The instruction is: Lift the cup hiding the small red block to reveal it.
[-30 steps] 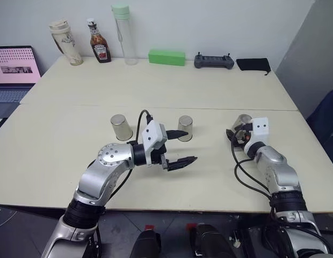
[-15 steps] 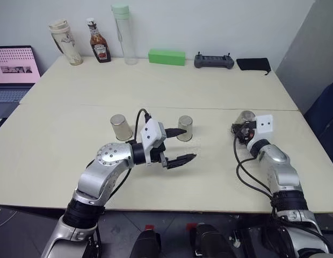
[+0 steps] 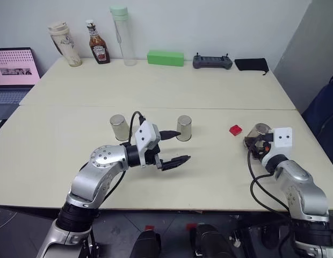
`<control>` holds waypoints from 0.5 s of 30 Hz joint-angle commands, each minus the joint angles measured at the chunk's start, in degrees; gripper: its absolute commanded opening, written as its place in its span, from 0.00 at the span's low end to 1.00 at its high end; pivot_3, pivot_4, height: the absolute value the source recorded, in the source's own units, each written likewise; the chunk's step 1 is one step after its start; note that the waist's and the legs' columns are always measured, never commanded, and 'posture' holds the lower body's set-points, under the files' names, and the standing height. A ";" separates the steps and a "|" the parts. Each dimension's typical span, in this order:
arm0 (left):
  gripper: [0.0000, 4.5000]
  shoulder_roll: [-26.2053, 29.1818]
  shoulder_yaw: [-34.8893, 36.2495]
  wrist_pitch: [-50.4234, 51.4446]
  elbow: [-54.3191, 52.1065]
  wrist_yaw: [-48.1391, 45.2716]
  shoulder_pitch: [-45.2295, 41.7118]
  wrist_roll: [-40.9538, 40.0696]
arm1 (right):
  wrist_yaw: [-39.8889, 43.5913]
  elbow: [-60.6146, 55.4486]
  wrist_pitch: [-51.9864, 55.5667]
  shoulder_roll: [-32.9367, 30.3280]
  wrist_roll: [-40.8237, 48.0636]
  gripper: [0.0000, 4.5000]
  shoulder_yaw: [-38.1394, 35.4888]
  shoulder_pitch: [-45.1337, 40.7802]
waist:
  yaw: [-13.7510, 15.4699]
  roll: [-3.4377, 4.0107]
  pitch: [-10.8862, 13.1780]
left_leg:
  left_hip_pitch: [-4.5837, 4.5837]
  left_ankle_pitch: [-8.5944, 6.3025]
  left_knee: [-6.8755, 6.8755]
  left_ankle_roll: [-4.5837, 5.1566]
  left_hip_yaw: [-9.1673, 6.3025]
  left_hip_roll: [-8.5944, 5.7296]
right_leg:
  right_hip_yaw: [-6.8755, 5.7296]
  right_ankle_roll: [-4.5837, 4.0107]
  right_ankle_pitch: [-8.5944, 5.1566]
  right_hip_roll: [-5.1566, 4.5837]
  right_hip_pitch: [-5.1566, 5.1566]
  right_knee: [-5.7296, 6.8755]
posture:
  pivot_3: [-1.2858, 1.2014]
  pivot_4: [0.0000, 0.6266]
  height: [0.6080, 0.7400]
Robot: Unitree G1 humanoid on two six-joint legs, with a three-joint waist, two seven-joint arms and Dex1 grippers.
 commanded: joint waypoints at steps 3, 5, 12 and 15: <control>1.00 -0.03 0.21 -0.01 -1.89 -0.51 -1.64 -0.70 | -0.54 5.36 -2.52 1.87 0.12 0.70 -1.21 -3.68 | 0.04 0.01 0.00 | -0.03 0.00 -0.05 0.01 -0.07 0.01 | 0.00 -0.06 -0.03 0.02 -0.02 0.01 | 0.52 0.24 1.00; 1.00 0.14 0.28 0.16 -2.13 -0.52 -1.43 -0.75 | 0.03 5.53 -2.28 2.21 -0.04 0.81 -0.56 -3.00 | 0.06 0.01 0.00 | -0.05 0.00 -0.10 0.01 -0.12 0.03 | -0.03 -0.11 -0.06 0.02 -0.03 0.01 | 0.52 0.24 1.00; 1.00 0.66 0.58 0.43 -2.82 0.15 -0.90 -0.22 | -0.29 0.21 0.31 0.67 -2.37 0.99 0.65 2.30 | 0.22 0.01 0.00 | -0.11 -0.01 -0.11 0.01 -0.14 -0.02 | -0.04 -0.11 -0.07 -0.03 -0.02 -0.06 | 0.52 0.24 1.00; 1.00 1.90 1.75 1.57 -3.70 0.22 0.26 -0.95 | 0.56 -11.01 5.65 -0.52 0.09 0.99 -0.62 8.83 | 0.27 0.03 0.00 | -0.10 0.00 -0.11 0.01 -0.17 0.00 | -0.07 -0.10 -0.07 -0.03 -0.02 -0.06 | 0.52 0.24 1.00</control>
